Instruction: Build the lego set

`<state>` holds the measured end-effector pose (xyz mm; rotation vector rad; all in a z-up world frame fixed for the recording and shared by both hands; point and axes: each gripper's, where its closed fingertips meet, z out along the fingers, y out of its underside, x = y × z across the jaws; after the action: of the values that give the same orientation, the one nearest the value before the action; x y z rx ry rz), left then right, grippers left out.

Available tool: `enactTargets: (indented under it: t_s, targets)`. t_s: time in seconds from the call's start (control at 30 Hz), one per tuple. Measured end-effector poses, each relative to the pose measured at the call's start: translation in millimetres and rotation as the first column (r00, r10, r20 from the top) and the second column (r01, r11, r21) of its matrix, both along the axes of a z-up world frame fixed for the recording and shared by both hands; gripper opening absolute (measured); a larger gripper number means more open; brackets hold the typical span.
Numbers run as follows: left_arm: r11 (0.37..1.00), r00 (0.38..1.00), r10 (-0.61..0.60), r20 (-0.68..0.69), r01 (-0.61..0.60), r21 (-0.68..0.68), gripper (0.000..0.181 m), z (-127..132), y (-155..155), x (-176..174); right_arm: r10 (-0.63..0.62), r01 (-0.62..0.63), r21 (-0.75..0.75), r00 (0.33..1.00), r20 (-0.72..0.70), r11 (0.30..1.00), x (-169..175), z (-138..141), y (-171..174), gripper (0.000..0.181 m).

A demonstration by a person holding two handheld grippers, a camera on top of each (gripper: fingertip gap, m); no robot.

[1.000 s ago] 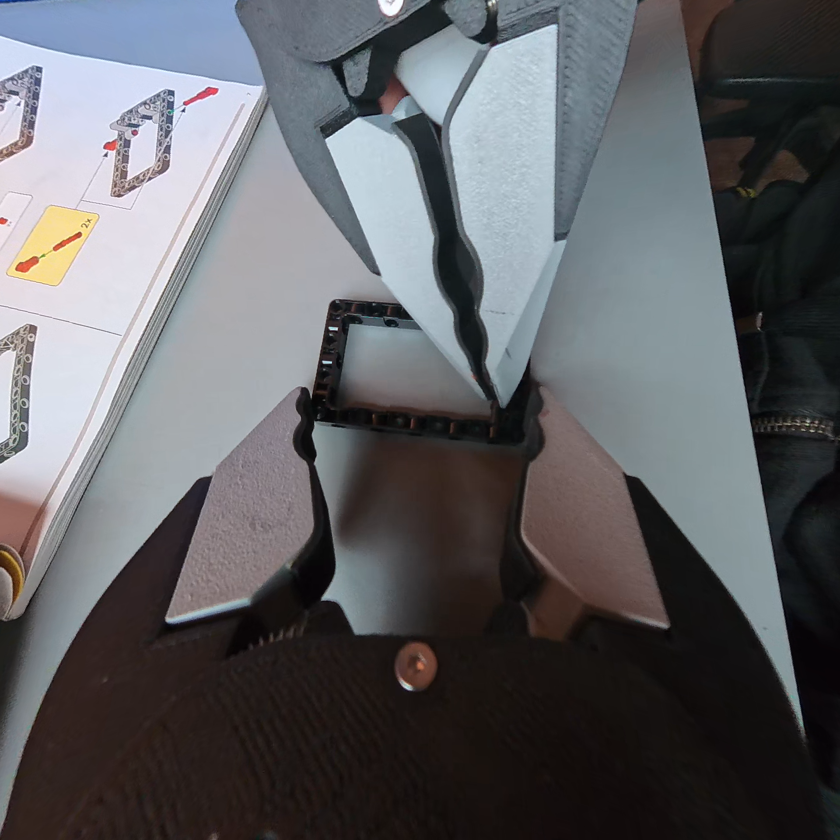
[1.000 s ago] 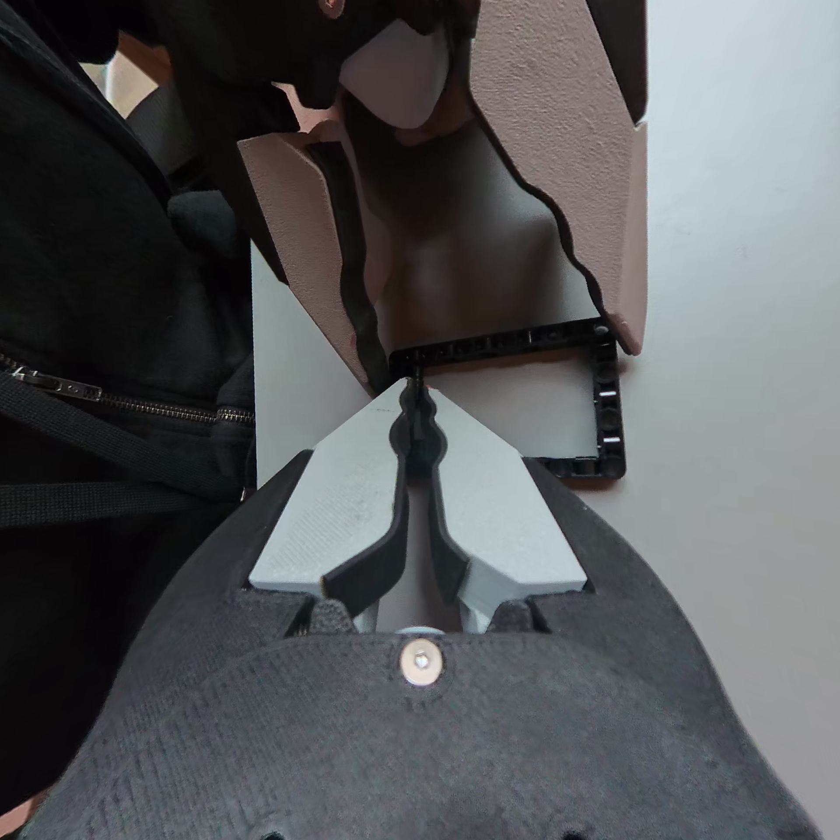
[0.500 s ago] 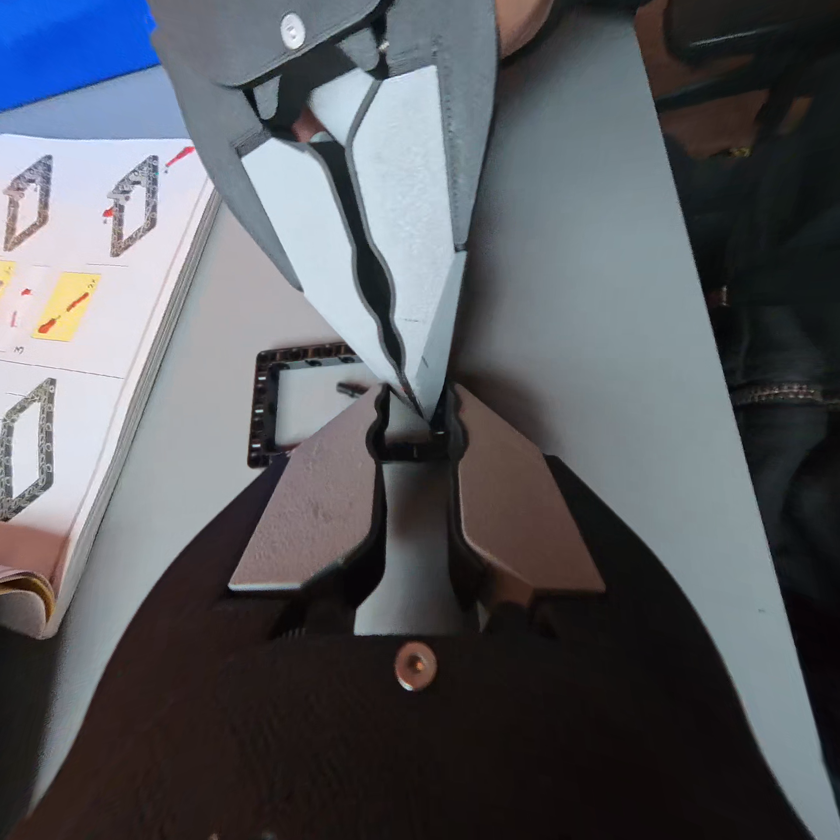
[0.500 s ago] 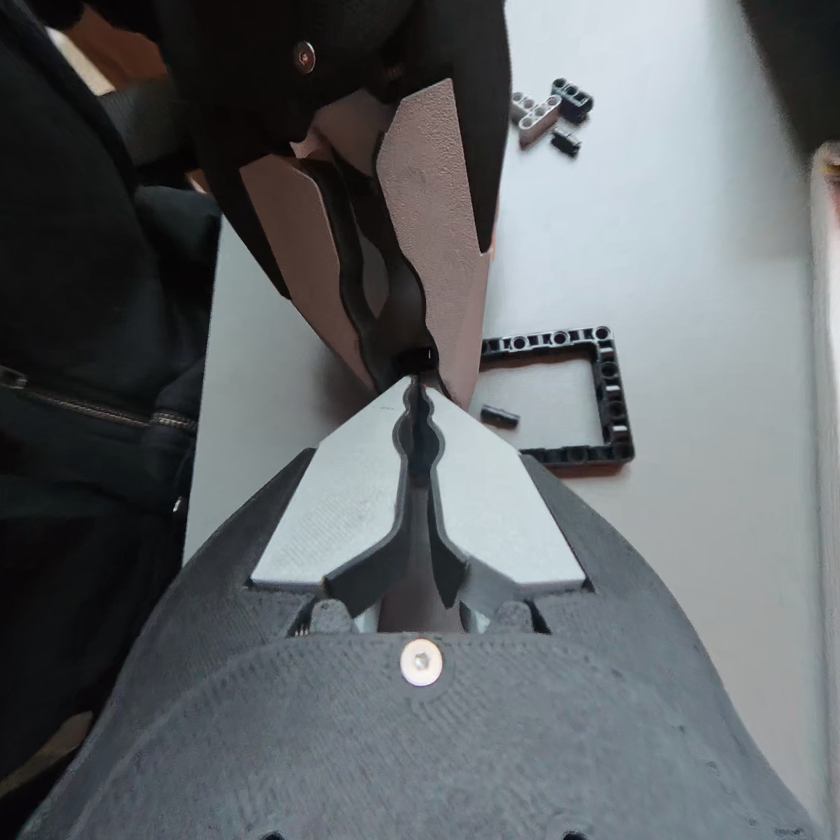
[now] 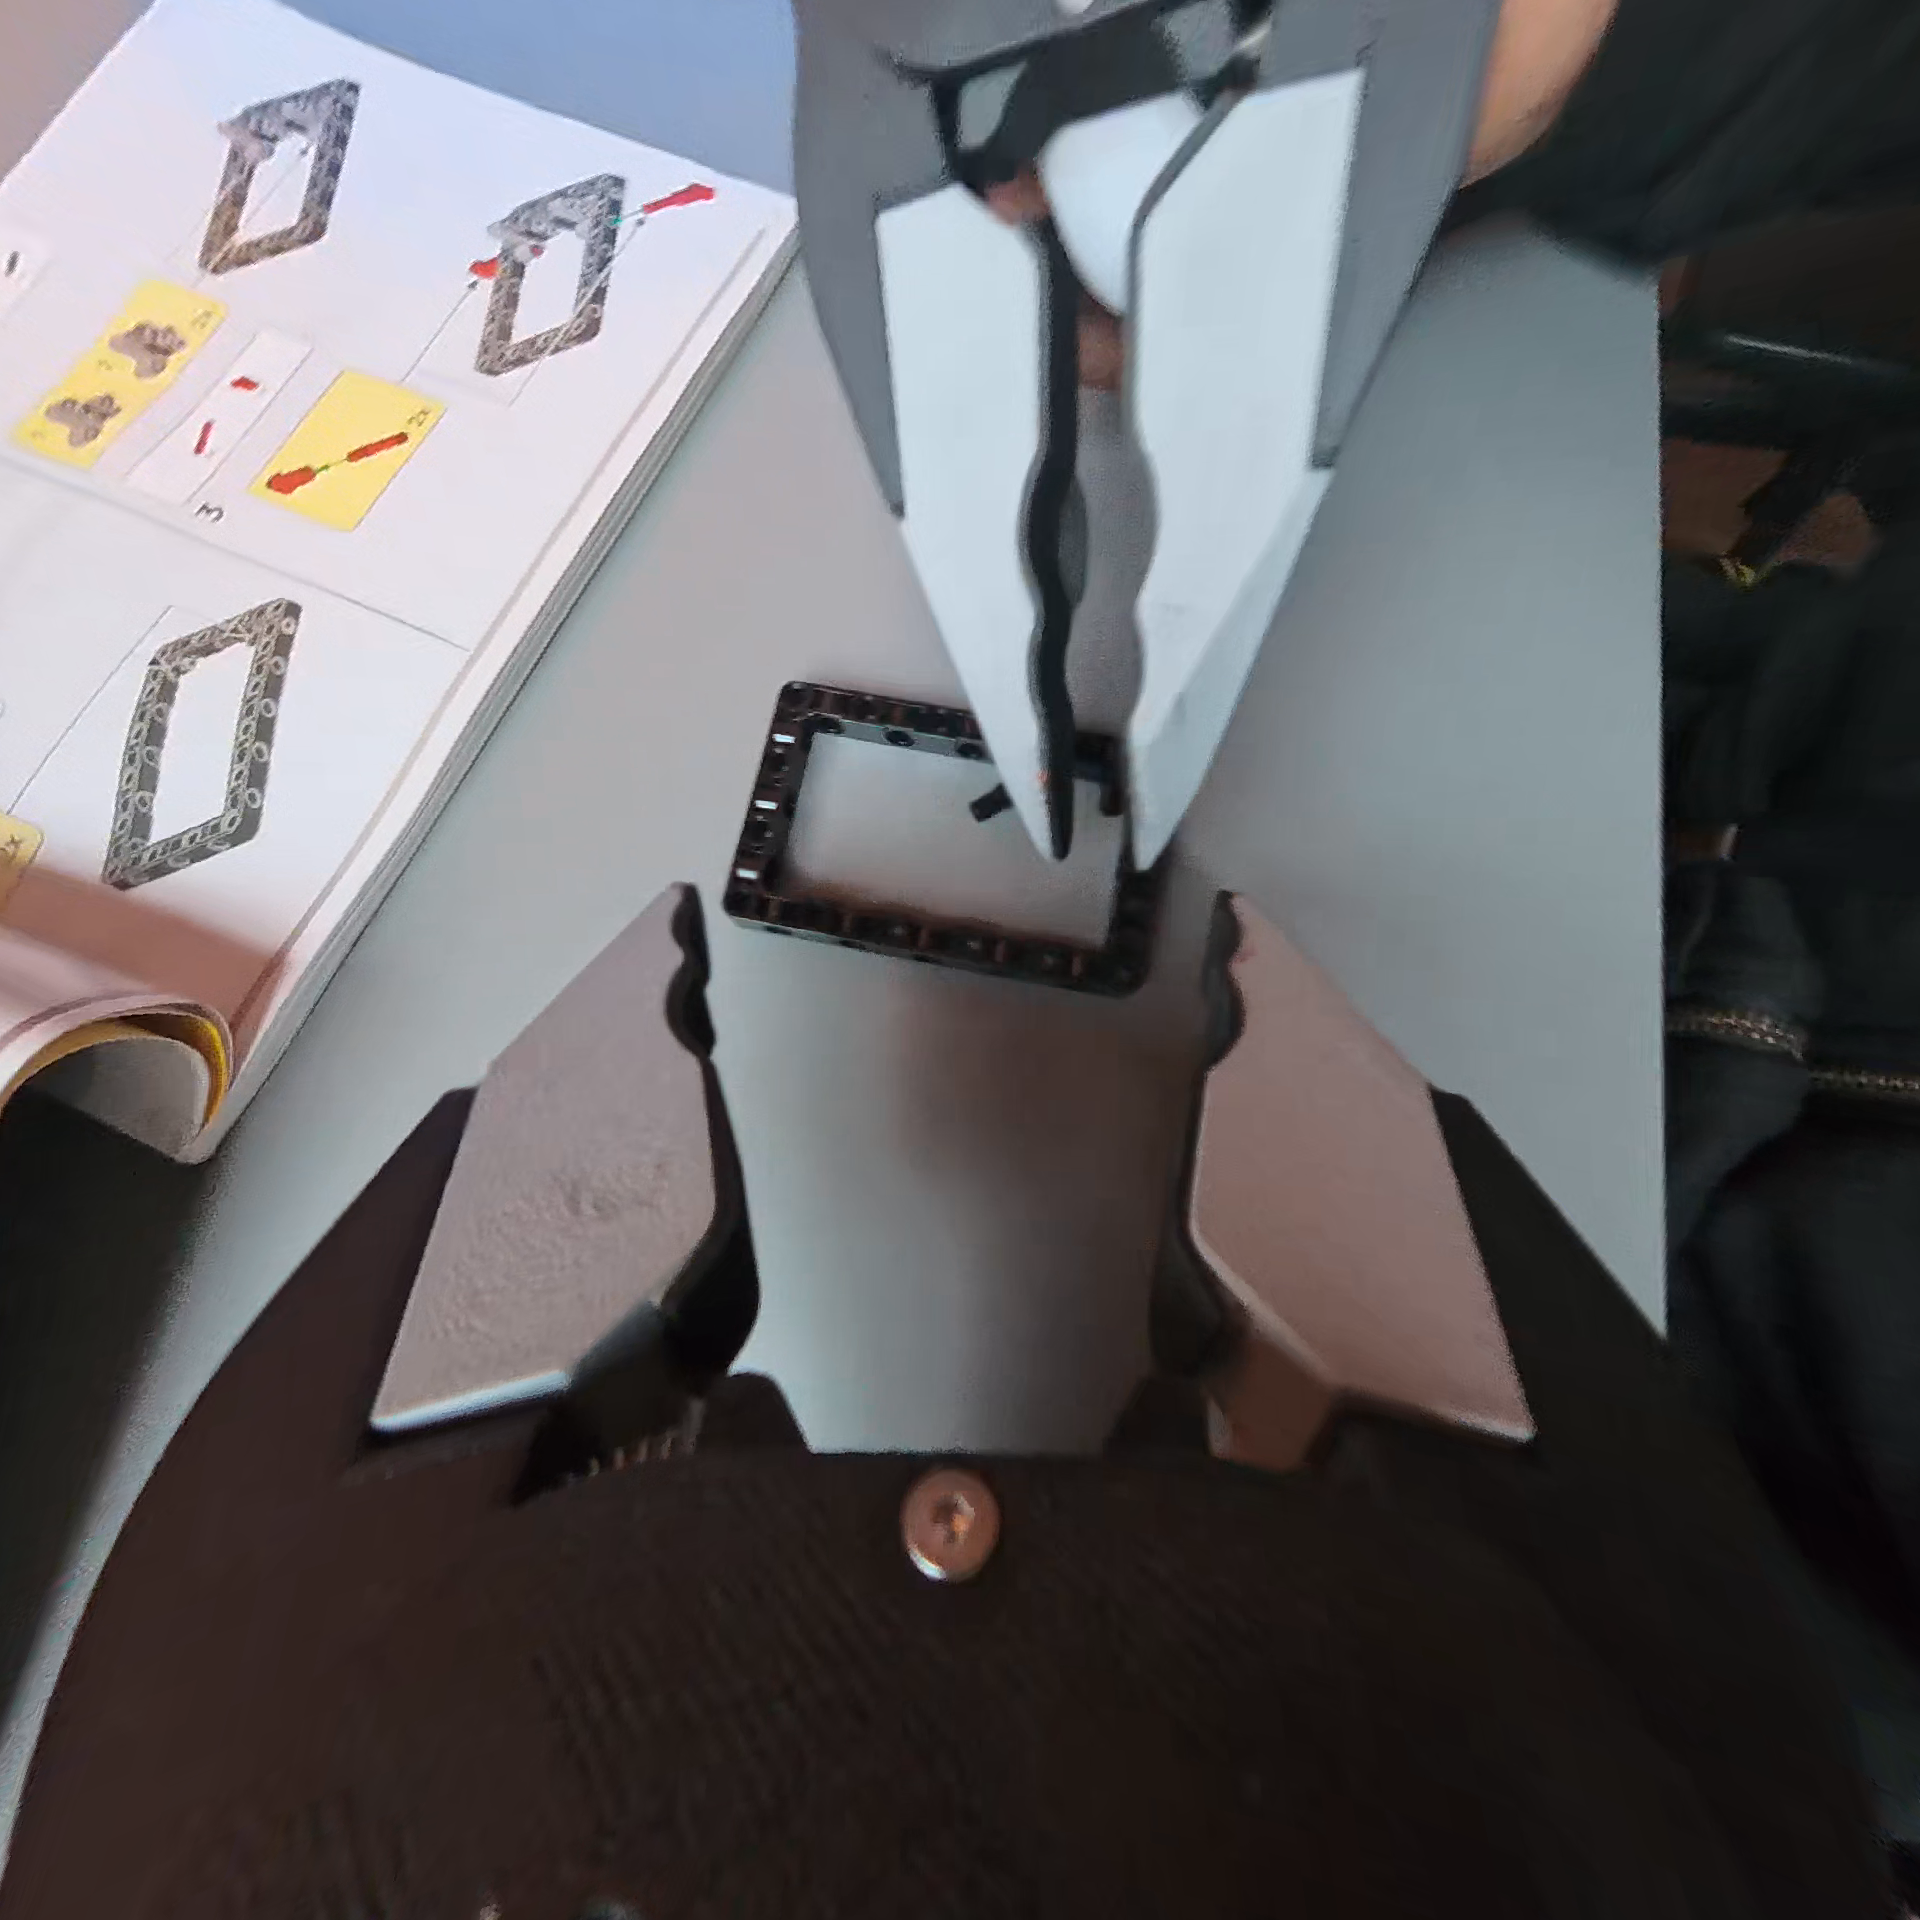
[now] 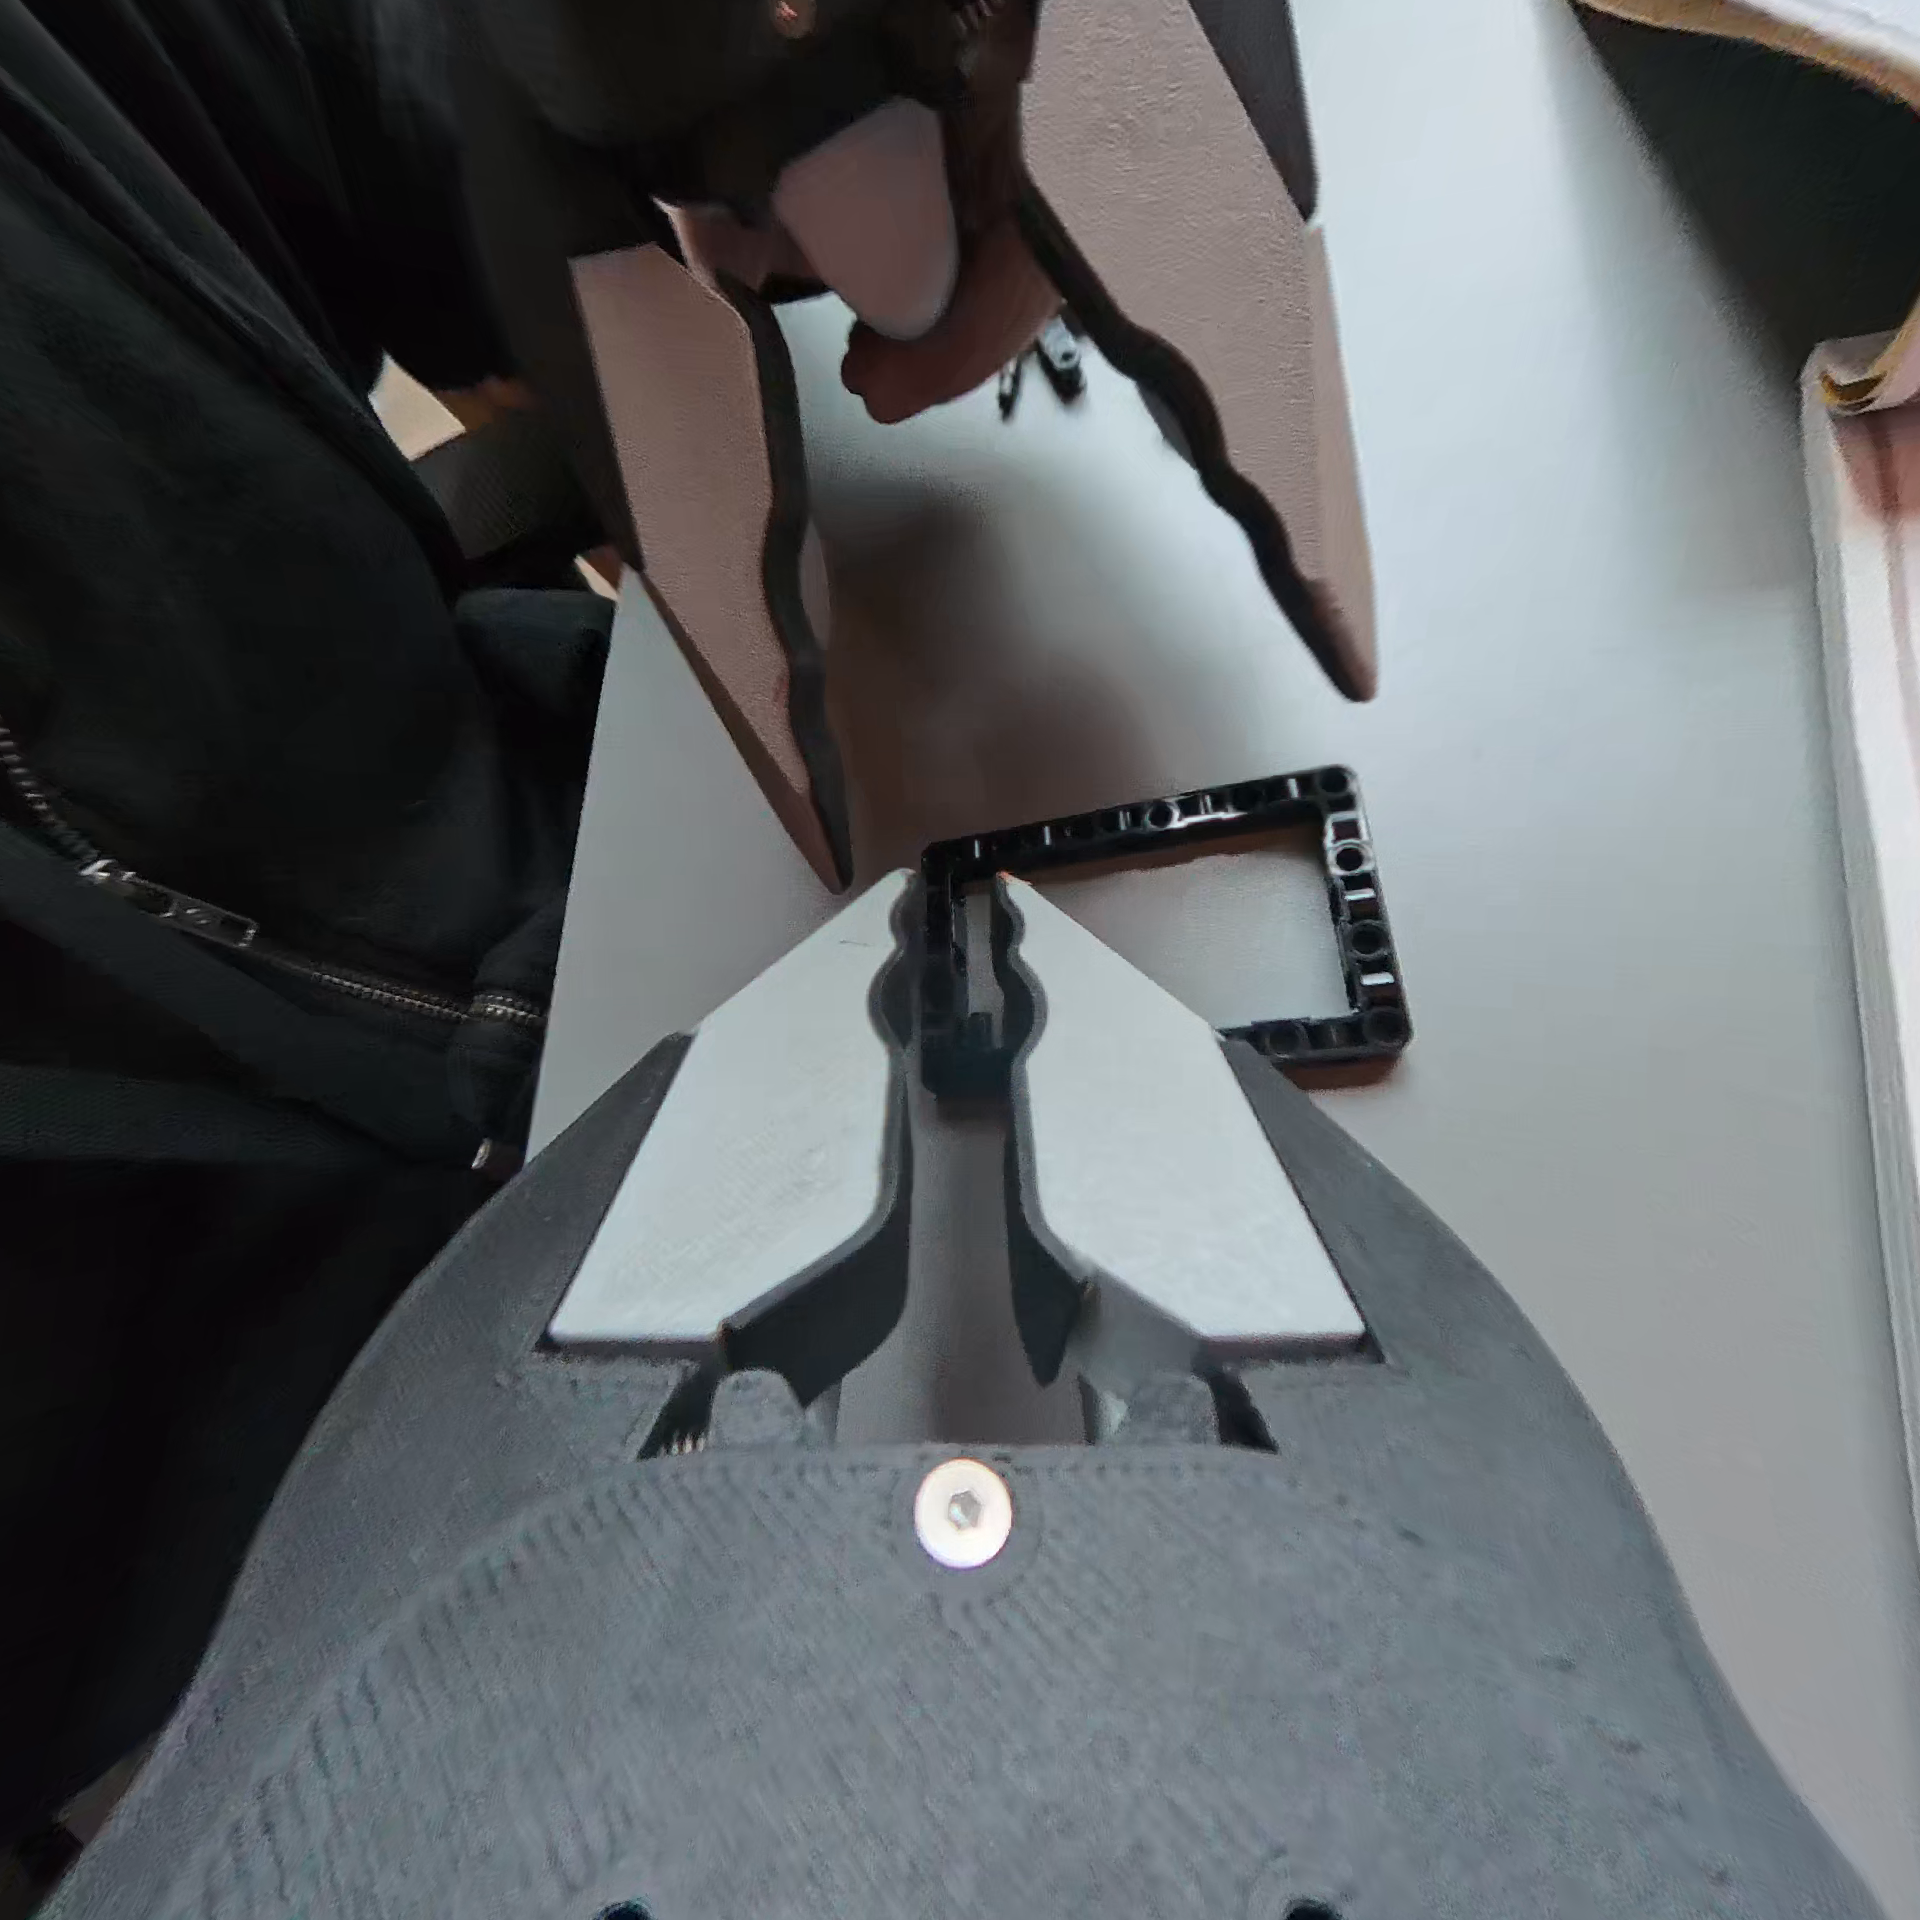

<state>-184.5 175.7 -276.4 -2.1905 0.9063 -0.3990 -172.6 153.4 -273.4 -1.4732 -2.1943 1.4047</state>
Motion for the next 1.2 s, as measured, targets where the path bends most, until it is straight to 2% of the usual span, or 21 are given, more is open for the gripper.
enactTargets:
  t_s: [0.1,0.2,0.27,0.37,0.47,0.53,0.57,0.6,0.7,0.77,0.8,0.87,0.93,1.07,1.2]
  targets:
    - [1.000,0.999,0.001,-0.037,-0.001,0.007,0.102,-0.9,7.8,-5.4,-0.013,0.012,-0.016,1.000,-0.028,1.000,6.1,11.9,11.2,0.011]
    - [0.997,0.996,-0.079,-0.029,0.079,-0.020,0.112,-4.3,6.0,-0.9,-0.012,0.012,0.003,1.000,-0.019,1.000,14.7,14.3,24.4,0.012]
    - [0.992,0.993,-0.120,-0.023,0.119,-0.047,0.118,-7.6,4.2,2.7,0.010,-0.010,0.037,1.000,0.002,0.999,19.5,10.5,30.3,0.014]
    - [0.992,0.986,-0.129,-0.107,0.128,-0.014,0.123,-12.1,10.5,-2.2,0.014,-0.020,0.119,0.999,0.044,0.993,18.9,-0.1,37.3,0.010]
    - [0.990,0.981,-0.139,-0.136,0.137,-0.024,0.127,-15.8,13.8,-0.4,0.046,-0.055,0.105,0.995,0.086,0.993,14.2,-4.4,26.9,0.014]
    - [0.982,0.975,-0.183,-0.128,0.174,-0.076,0.119,-25.5,8.0,3.4,0.029,-0.040,0.167,0.997,0.067,0.985,9.5,-9.6,30.1,0.010]
    - [0.982,0.984,-0.176,-0.040,0.173,-0.071,0.092,-23.0,9.1,9.6,0.019,-0.027,0.181,0.999,0.048,0.983,7.5,-10.3,32.3,0.008]
    - [0.984,0.984,-0.177,-0.017,0.176,-0.021,0.093,-23.8,11.9,12.3,0.010,-0.015,0.169,1.000,0.029,0.986,5.9,-9.5,33.2,0.008]
    - [0.984,0.984,-0.177,-0.012,0.176,-0.025,0.093,-23.5,11.4,13.0,0.017,-0.019,0.076,1.000,0.026,0.997,7.2,-10.4,29.7,0.009]
    - [0.983,0.984,-0.178,-0.028,0.177,-0.037,0.093,-23.3,11.6,13.0,0.033,-0.036,0.046,0.998,0.056,0.998,10.9,-16.4,29.0,0.000]
    - [0.983,0.983,-0.180,-0.036,0.178,-0.041,0.093,-23.4,11.7,13.5,0.037,-0.040,0.044,0.998,0.057,0.998,11.5,-15.4,28.9,0.005]
    - [0.984,0.984,-0.175,-0.033,0.174,-0.037,0.093,-23.5,12.3,15.2,0.003,-0.008,0.093,0.999,0.049,0.996,8.7,-14.5,33.1,0.008]
    - [0.985,0.985,-0.166,-0.045,0.164,-0.048,0.093,-23.5,11.8,15.9,-0.011,0.001,0.115,0.996,0.092,0.993,9.4,-13.1,28.8,0.021]
    - [0.987,0.986,-0.160,-0.052,0.157,-0.045,0.096,-23.1,7.4,16.6,-0.102,0.063,0.273,0.987,0.128,0.960,7.1,-21.5,32.4,0.009]
    - [0.992,0.988,-0.130,-0.082,0.129,-0.008,0.109,-21.8,11.6,14.0,-0.118,0.070,0.298,0.982,0.146,0.952,6.7,-22.0,28.9,0.012]
